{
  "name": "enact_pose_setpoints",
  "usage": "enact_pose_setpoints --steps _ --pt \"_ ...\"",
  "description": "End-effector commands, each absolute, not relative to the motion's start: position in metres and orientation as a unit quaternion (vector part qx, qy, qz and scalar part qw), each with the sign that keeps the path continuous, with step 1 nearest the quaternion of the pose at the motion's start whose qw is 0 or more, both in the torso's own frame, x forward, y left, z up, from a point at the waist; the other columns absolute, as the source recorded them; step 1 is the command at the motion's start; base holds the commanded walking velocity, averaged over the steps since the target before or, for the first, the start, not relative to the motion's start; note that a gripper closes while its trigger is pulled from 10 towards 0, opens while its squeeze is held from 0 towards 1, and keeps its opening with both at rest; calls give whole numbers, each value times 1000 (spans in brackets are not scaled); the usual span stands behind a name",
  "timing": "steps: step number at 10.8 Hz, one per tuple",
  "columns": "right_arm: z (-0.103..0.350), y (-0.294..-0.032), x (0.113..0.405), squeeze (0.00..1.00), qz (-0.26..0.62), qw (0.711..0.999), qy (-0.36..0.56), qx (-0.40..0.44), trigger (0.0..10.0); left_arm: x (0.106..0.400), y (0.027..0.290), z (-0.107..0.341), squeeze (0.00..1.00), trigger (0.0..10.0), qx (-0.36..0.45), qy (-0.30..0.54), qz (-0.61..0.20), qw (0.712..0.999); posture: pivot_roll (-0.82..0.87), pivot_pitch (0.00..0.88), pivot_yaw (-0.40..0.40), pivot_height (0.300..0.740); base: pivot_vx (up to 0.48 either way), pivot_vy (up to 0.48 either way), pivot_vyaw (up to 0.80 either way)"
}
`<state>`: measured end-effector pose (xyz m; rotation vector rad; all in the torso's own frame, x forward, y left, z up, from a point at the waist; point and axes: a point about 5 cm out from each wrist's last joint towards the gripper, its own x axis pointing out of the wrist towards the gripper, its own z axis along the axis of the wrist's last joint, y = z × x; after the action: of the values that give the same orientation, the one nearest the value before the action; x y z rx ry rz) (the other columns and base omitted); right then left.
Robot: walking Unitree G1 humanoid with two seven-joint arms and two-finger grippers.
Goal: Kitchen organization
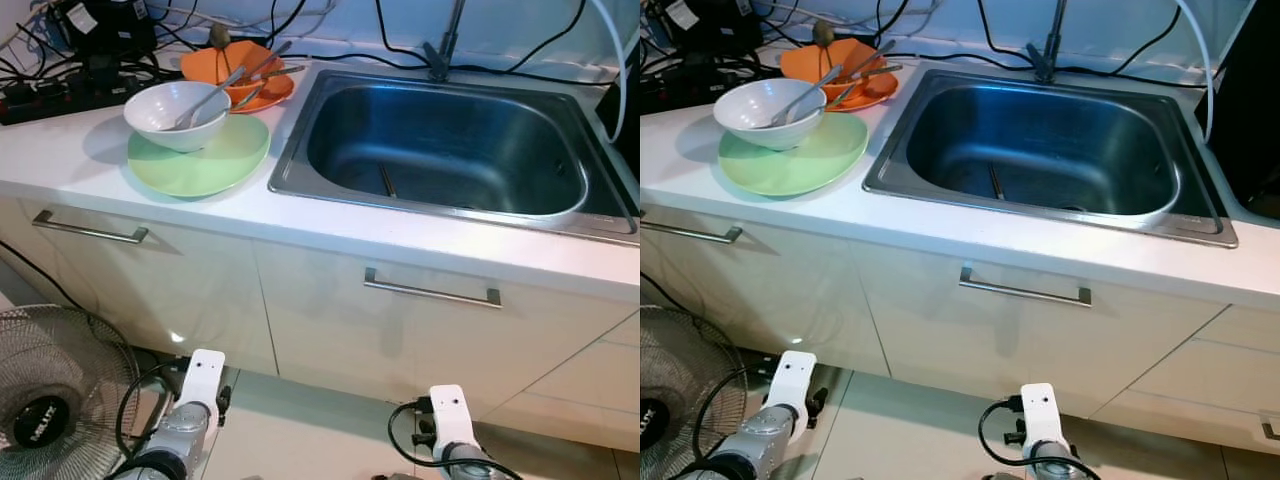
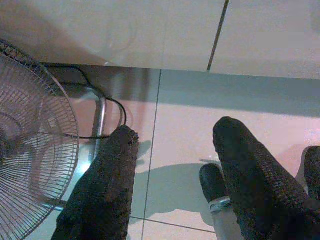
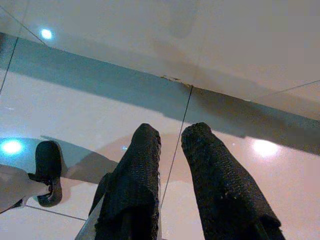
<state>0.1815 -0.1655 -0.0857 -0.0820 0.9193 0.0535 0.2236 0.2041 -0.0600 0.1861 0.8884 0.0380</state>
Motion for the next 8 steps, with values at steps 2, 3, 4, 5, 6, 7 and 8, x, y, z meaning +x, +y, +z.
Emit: enact_pose_setpoints --steps 2,3,4,5,6,7,8 --pt "-87 -167 178 0 22 892 449 -37 10000 220 204 -62 0 10000 79 434 25 897 35 82 9 740 0 0 0" --pt "-87 -167 178 0 20 893 449 -36 10000 220 203 -62 0 10000 74 434 29 897 37 85 8 740 0 0 0" --pt "-88 -168 177 0 18 892 451 -31 10000 220 203 -63 0 10000 74 435 30 897 36 87 8 740 0 0 0" --pt "-88 -168 177 0 14 891 453 -27 10000 220 203 -63 0 10000 74 436 31 896 36 88 7 740 0 0 -800" --pt "-88 -168 177 0 14 891 453 -27 10000 220 203 -63 0 10000 73 437 31 896 36 89 7 740 0 319 -800" --pt "-87 -168 178 0 19 892 451 -35 10000 220 203 -63 0 10000 73 438 31 896 36 89 6 740 0 334 0" --pt "-88 -168 178 0 18 892 451 -34 10000 220 203 -63 0 10000 74 438 31 895 37 88 7 740 0 337 0"
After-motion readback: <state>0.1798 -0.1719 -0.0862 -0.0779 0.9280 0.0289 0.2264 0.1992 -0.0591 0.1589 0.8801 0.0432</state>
